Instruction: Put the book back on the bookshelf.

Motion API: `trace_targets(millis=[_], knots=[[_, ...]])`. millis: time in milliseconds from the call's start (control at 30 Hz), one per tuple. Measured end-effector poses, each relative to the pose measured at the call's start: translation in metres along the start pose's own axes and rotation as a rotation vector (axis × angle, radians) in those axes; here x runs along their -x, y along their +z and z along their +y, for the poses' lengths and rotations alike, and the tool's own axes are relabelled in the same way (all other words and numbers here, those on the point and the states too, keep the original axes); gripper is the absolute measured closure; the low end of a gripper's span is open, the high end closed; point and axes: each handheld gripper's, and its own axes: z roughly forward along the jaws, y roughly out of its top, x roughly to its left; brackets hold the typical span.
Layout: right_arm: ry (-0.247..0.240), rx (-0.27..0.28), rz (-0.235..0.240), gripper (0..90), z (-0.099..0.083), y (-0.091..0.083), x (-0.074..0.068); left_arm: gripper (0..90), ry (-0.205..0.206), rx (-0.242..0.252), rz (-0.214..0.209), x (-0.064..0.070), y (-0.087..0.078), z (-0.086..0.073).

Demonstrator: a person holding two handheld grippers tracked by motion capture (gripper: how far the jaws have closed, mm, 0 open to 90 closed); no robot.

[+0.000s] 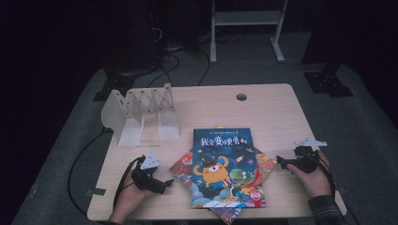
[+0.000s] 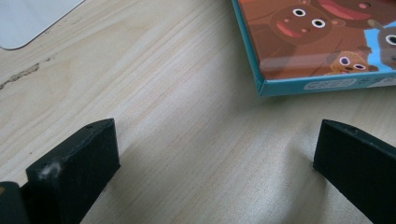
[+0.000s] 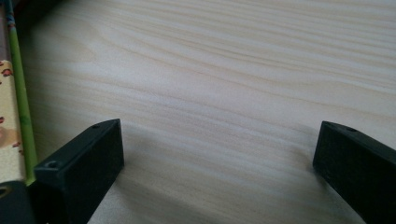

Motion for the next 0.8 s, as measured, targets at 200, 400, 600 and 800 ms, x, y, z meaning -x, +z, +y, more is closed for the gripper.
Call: trace_targets(millis=[200,400,600,800], knots=[[-0.005,0.0,0.003,1.1,0.0006,0.0006,0.0005,0.0,0.0,0.0,0.0,0.0,0.0,0.0],[-0.005,0.015,0.008,7.6,0.0012,0.0004,0.0009,0.0,0.0,0.0,0.0,0.0,0.0,0.0],[0.0,0.06,0.002,37.2,0.0017,-0.0018,0.0018,0.0,-0.004,-0.001,0.003,0.0005,-0.0011,-0.0009],[-0.053,0.049,0.008,69.1,0.0072,-0.0076,-0.0036,0.0,-0.007,0.001,0.007,0.0006,-0.0007,-0.0008]])
